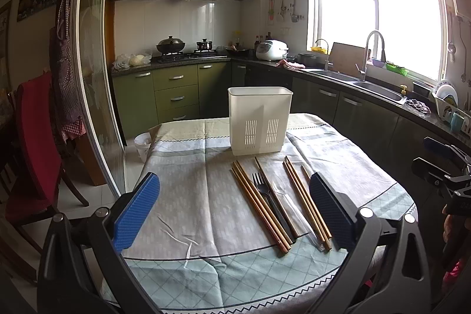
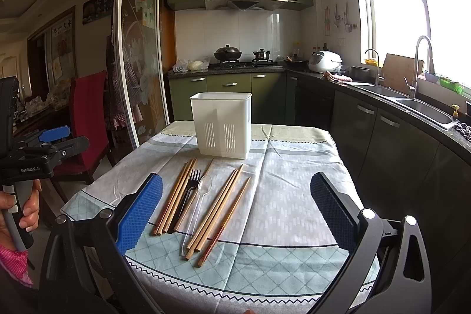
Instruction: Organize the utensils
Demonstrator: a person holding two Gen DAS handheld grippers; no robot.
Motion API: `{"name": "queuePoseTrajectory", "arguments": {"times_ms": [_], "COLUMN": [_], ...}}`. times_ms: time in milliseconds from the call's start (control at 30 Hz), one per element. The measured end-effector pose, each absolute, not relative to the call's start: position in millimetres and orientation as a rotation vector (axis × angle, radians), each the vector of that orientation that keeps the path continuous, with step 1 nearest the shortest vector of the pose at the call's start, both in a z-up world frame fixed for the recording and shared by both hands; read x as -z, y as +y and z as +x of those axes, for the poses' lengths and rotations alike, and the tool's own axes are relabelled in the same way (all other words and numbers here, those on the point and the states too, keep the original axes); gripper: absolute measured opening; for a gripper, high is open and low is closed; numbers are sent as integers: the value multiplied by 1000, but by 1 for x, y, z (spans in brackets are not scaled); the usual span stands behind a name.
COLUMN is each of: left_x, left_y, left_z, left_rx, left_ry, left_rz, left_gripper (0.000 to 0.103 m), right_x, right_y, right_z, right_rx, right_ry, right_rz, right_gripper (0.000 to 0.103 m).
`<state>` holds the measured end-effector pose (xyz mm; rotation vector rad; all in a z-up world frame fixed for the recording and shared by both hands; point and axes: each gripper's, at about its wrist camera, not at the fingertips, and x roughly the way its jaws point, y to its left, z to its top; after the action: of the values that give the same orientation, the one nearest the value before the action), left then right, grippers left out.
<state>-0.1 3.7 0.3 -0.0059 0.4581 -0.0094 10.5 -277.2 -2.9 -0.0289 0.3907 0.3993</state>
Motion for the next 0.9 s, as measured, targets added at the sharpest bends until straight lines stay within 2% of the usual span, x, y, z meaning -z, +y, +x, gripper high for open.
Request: {"name": "queuePoseTrajectory", "arguments": {"times_ms": [900], "left_x": [4], "left_y": [1], "left_z": [2], "left_rx": [8], "left_ry": [472], "left_rz": [-12], "left_gripper": [97], "right_x": [12], "right_y": [-273], "right_z": [16], "right_rx": [-397], "right_ry": [413], "right_rz": [-33], "right_gripper": [99]}}
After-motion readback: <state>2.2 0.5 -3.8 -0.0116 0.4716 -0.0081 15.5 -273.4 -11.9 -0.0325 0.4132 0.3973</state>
